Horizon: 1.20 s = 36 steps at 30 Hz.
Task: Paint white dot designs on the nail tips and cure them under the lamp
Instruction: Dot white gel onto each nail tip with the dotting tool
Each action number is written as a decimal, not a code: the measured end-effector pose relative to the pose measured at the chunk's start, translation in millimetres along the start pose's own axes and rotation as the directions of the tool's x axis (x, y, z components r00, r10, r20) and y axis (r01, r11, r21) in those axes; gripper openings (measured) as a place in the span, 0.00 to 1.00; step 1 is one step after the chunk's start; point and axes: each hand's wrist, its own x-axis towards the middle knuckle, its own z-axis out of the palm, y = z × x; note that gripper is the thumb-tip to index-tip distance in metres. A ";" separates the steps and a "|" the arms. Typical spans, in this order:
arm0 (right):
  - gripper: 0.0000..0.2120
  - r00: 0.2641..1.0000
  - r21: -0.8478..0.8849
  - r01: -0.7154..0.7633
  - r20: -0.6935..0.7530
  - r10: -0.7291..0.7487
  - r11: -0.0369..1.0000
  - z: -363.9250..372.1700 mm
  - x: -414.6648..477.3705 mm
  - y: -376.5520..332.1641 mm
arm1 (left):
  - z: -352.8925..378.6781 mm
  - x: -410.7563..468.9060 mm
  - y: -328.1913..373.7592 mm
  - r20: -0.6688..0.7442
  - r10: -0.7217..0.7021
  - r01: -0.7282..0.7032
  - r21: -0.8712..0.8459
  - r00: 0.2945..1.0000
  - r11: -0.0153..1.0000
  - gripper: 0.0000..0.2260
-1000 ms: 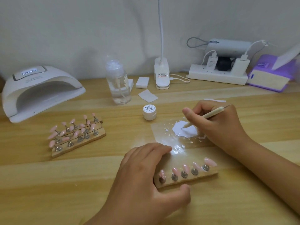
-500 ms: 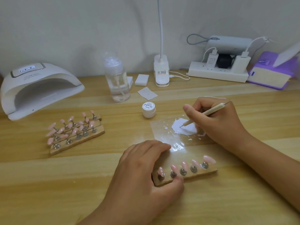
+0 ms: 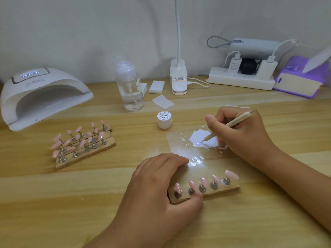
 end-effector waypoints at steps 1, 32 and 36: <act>0.19 1.000 -0.006 -0.002 -0.011 0.002 1.000 -0.5 0.4 0.3 | 0.1 0.0 0.0 0.000 0.000 0.000 0.000 1.000 1.000 0.22; 0.22 0.986 0.474 -0.117 -0.051 0.160 0.873 -9.6 -24.6 -71.0 | -6.8 -8.5 10.6 -0.368 0.252 -0.331 -0.170 0.895 0.928 0.04; 0.15 0.997 0.374 -0.059 -0.019 0.072 0.926 -3.2 -55.3 -84.7 | -9.3 -5.5 12.8 -0.300 0.164 -0.266 -0.338 0.940 0.903 0.02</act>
